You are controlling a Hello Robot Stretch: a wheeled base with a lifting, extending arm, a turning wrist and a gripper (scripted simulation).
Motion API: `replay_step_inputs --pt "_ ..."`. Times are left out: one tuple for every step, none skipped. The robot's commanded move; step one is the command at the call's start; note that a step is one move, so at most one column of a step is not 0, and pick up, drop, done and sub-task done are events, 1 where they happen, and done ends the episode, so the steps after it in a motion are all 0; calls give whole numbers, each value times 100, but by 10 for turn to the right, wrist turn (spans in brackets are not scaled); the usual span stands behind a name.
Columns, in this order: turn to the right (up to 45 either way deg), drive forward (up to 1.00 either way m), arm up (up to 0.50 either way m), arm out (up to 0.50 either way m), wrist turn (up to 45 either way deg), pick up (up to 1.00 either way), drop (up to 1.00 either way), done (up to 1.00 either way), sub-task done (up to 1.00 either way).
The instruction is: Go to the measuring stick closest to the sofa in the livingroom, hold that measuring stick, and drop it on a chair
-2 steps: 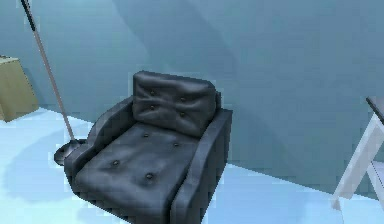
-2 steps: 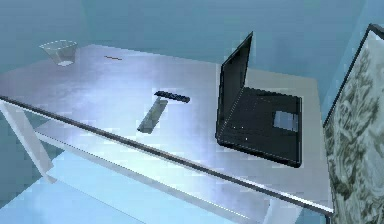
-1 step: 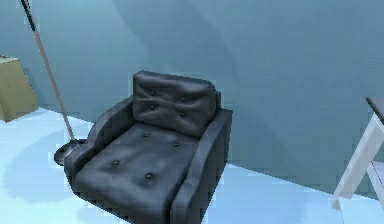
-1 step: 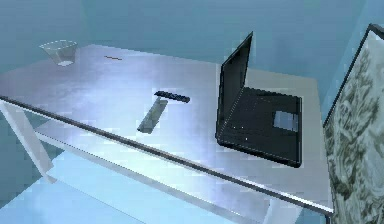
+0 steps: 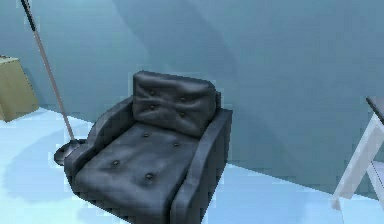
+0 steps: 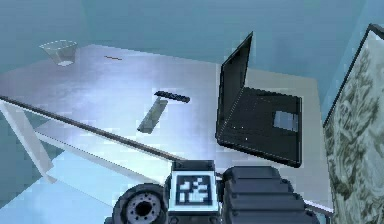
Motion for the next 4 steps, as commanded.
replay_step_inputs --pt "0 0 0 36 0 0 0 0 0" --pt "0 0 0 0 450 0 0 0 0" --pt "0 0 0 0 450 0 0 0 0" --pt "0 0 0 0 450 0 0 0 0"
